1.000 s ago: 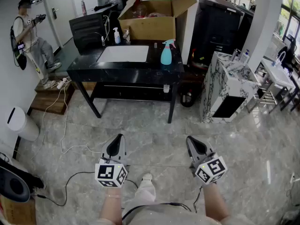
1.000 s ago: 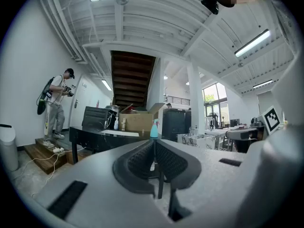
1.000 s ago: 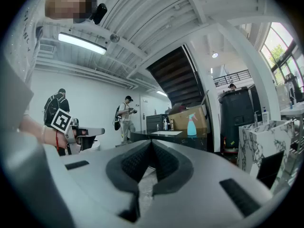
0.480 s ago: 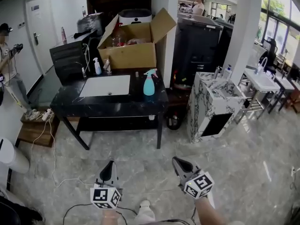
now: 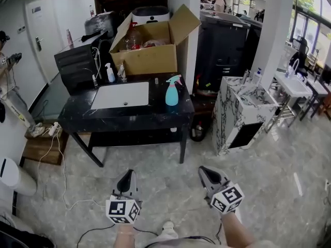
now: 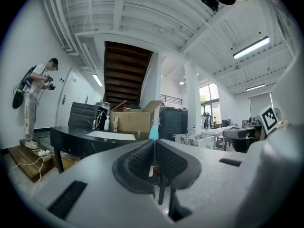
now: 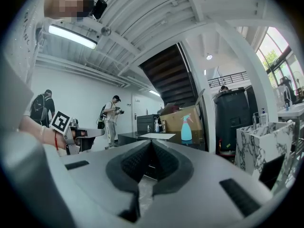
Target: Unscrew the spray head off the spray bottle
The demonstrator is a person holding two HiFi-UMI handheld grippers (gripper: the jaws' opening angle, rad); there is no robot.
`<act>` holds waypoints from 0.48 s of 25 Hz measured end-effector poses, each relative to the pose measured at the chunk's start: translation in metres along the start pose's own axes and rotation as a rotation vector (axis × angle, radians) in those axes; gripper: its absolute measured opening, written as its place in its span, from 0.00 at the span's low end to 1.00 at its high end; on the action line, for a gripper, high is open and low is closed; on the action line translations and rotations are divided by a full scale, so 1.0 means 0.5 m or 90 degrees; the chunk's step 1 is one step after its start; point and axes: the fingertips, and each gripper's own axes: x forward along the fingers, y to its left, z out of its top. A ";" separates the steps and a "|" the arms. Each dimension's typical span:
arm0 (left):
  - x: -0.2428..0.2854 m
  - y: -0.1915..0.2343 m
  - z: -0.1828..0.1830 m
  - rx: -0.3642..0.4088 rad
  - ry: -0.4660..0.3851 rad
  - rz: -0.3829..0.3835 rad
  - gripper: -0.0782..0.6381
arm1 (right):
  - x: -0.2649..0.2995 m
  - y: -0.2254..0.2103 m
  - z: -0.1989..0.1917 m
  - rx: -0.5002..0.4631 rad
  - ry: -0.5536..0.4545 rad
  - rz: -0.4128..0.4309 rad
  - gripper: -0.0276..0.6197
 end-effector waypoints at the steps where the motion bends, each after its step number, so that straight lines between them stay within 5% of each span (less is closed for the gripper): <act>1: 0.011 0.009 0.002 0.001 0.000 -0.003 0.13 | 0.011 -0.004 0.001 0.001 -0.001 -0.005 0.05; 12: 0.138 0.076 -0.003 -0.010 -0.008 -0.039 0.13 | 0.130 -0.039 0.009 -0.013 -0.016 -0.027 0.05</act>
